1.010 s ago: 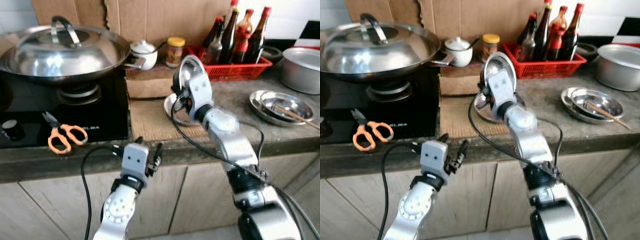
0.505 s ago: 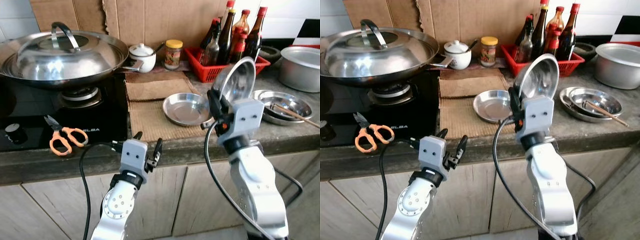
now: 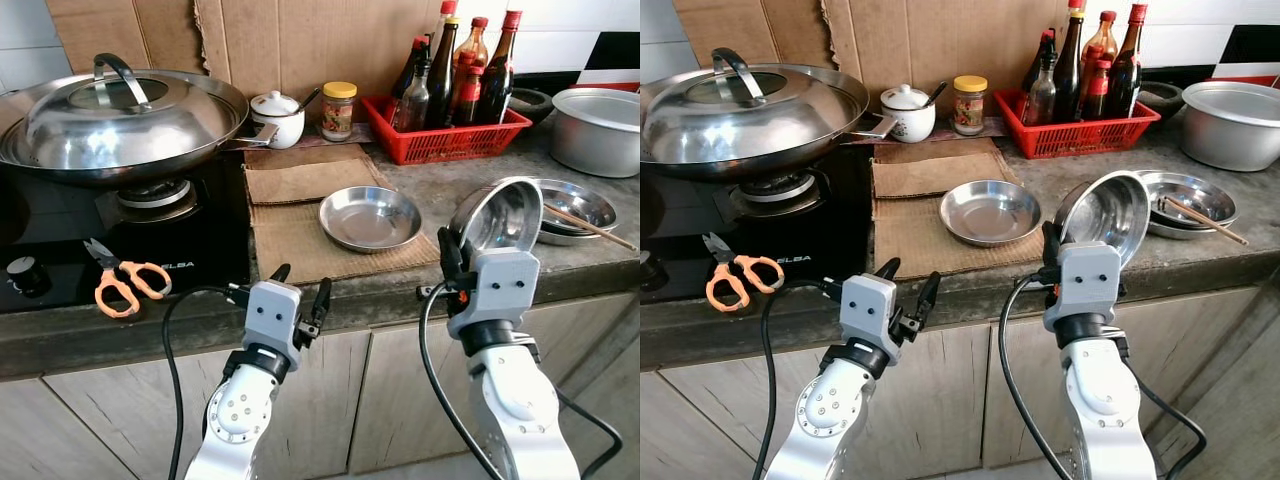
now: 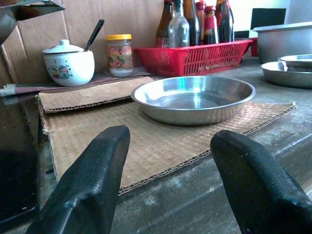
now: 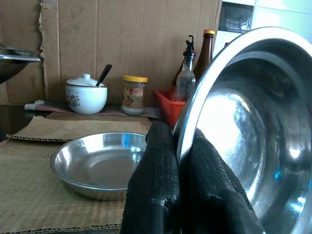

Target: Kitchen organization

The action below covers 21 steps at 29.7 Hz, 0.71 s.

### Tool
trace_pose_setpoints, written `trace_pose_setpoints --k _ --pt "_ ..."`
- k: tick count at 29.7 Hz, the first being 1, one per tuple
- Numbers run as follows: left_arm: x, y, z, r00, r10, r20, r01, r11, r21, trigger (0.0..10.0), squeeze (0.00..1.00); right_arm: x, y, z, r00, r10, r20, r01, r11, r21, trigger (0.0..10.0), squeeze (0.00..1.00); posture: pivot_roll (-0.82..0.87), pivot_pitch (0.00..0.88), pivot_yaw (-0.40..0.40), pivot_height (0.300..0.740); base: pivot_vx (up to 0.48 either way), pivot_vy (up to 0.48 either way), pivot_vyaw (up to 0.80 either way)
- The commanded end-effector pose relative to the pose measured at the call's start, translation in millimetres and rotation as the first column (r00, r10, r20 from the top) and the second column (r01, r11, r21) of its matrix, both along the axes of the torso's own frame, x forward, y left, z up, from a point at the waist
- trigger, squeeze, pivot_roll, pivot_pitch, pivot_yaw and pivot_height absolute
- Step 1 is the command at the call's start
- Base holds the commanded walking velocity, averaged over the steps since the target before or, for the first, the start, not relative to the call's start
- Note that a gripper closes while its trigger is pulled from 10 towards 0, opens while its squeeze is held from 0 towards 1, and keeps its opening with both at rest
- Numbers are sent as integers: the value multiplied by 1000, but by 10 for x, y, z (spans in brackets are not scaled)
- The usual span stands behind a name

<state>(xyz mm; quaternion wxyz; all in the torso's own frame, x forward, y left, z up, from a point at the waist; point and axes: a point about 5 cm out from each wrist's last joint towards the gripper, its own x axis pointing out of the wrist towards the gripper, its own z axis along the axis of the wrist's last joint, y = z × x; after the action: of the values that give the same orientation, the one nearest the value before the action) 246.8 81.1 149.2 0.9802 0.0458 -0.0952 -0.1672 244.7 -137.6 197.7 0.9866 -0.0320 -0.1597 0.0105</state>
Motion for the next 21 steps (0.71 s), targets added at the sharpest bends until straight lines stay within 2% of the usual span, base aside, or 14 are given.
trace_pose_setpoints --k 1,10,11,12,13,21 --pt "-18 -7 1 1000 -8 -9 8 1000 10 10000 0 -7 -13 67 999 -21 26 21 1000 0 0 0 94 0 -28 740 -247 0 0" --pt "-25 -8 -20 1000 -7 -16 7 1000 18 10000 0 8 17 15 1000 -23 -4 23 1000 3 0 0 92 0 -26 740 -269 0 0" --pt "-27 -10 -20 1000 -7 -17 7 1000 17 10000 0 11 24 5 1000 -20 -13 20 1000 5 706 0 93 0 -27 740 -292 0 0" --pt "-28 -10 -21 1000 -7 -17 7 1000 17 10000 0 12 26 2 1000 -19 -15 19 1000 6 706 0 93 0 -27 740 -292 0 0" --pt "-29 -11 -22 1000 -8 -18 8 1000 17 10000 0 15 30 -4 1000 -17 -20 17 1000 9 10000 0 93 0 -26 740 -304 0 0" --pt "-35 -18 -34 1000 -9 -24 10 1000 19 10000 0 25 26 -44 999 -20 -48 21 1000 6 10000 0 92 0 -27 740 -306 0 0"
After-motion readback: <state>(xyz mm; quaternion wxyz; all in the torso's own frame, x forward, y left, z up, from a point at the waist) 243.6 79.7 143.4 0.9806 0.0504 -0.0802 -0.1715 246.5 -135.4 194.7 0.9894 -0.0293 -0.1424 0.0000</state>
